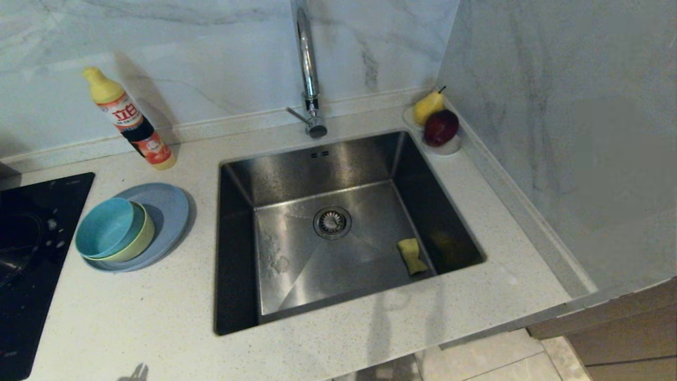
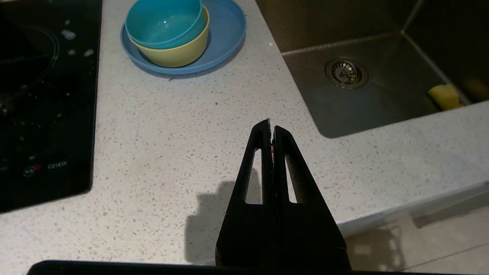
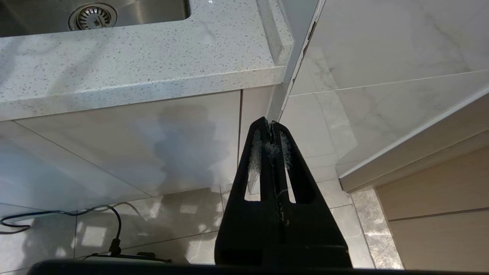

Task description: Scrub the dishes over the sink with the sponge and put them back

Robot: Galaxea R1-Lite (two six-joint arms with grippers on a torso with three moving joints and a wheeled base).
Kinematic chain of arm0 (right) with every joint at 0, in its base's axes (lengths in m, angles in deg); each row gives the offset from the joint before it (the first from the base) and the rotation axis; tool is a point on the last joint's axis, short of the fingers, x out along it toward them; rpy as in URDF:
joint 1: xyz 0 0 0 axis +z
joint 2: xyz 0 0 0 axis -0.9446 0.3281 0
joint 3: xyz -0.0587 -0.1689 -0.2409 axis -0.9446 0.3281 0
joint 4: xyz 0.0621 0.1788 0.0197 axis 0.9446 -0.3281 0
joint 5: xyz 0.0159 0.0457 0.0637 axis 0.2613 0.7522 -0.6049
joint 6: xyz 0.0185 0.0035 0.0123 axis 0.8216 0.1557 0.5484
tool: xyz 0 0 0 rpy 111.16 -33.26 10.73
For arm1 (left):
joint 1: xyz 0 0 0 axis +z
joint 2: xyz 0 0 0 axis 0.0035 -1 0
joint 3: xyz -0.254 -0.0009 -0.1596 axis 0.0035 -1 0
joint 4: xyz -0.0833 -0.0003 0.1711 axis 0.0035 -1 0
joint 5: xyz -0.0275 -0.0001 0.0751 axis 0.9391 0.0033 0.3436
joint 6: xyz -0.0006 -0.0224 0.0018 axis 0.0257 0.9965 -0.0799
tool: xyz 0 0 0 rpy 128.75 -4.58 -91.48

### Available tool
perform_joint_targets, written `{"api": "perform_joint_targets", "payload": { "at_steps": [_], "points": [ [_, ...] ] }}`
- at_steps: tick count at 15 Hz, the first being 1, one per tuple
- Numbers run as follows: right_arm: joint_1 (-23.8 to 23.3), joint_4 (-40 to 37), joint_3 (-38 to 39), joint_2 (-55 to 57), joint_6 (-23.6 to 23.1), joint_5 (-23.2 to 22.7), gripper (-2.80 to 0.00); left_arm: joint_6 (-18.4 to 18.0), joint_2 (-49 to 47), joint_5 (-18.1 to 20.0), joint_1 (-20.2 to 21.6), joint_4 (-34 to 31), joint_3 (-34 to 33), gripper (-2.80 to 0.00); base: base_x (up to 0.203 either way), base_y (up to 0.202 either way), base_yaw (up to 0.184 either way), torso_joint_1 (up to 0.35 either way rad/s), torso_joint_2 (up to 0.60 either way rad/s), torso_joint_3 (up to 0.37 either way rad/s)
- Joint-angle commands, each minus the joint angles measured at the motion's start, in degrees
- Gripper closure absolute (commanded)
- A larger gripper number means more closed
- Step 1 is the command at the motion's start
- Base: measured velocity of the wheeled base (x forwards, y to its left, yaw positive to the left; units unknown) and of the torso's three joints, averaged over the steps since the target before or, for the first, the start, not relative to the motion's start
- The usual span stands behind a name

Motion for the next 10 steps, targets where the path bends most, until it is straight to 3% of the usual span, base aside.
{"api": "perform_joint_targets", "payload": {
  "at_steps": [1,10],
  "points": [
    [0.04,0.00,0.05,-0.19,-0.37,-0.06,0.00,0.24,-0.24,-0.20,0.00,0.07,-2.39,0.00,0.000,0.000,0.000,0.000,0.00,0.000],
    [0.04,0.27,0.05,-0.10,0.84,-0.06,0.00,0.51,-0.24,-0.33,0.00,0.11,-2.39,0.00,0.000,0.000,0.000,0.000,0.00,0.000]
  ]
}}
